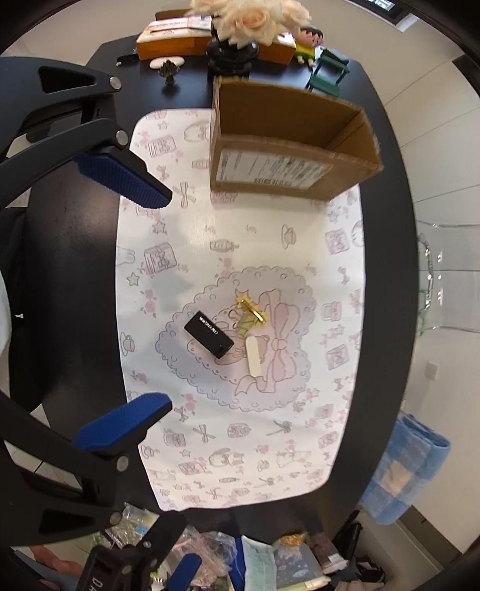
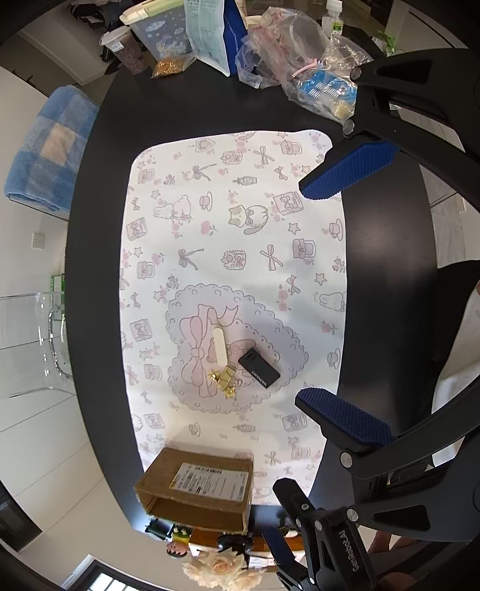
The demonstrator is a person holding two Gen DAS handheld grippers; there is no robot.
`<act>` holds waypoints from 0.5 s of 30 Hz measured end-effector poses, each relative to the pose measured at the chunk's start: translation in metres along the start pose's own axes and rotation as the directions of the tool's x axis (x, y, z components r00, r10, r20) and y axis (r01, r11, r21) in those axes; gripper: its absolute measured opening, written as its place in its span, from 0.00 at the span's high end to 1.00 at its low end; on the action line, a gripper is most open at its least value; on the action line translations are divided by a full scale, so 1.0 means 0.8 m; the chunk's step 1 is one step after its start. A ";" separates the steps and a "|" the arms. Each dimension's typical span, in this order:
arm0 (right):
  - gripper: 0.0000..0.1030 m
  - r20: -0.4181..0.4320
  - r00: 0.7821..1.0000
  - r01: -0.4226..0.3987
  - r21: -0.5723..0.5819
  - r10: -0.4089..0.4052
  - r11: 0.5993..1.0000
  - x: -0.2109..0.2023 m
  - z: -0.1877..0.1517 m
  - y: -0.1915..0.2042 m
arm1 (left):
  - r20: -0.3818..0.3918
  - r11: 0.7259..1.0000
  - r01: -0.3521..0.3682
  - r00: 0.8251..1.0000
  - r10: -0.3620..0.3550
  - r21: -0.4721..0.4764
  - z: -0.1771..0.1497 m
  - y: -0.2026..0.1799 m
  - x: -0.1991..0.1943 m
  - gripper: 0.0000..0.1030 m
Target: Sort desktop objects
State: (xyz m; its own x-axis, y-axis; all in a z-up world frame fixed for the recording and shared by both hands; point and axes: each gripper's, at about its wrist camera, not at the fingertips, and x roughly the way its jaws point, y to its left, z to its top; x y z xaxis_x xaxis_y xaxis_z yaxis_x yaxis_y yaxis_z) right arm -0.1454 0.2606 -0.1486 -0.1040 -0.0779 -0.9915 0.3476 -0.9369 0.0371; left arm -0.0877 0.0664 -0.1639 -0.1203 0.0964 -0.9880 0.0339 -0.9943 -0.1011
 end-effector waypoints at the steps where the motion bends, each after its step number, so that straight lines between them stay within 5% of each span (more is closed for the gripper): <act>1: 0.00 -0.003 1.000 -0.002 -0.004 0.002 1.000 0.013 0.002 -0.002 | -0.010 1.000 0.002 1.000 -0.002 0.005 0.001 -0.004 0.015 0.03; 15: 0.00 -0.066 0.998 -0.016 -0.066 0.012 0.998 0.196 0.018 -0.023 | -0.083 1.000 -0.023 0.996 0.024 0.011 0.004 -0.021 0.193 0.03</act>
State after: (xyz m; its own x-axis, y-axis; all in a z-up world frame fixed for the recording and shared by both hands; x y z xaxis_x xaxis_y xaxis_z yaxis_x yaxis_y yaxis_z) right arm -0.1817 0.2611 -0.3026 -0.0381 -0.0662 -0.9971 0.4096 -0.9112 0.0449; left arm -0.1102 0.0977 -0.3141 -0.0364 0.0760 -0.9964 0.0253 -0.9967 -0.0769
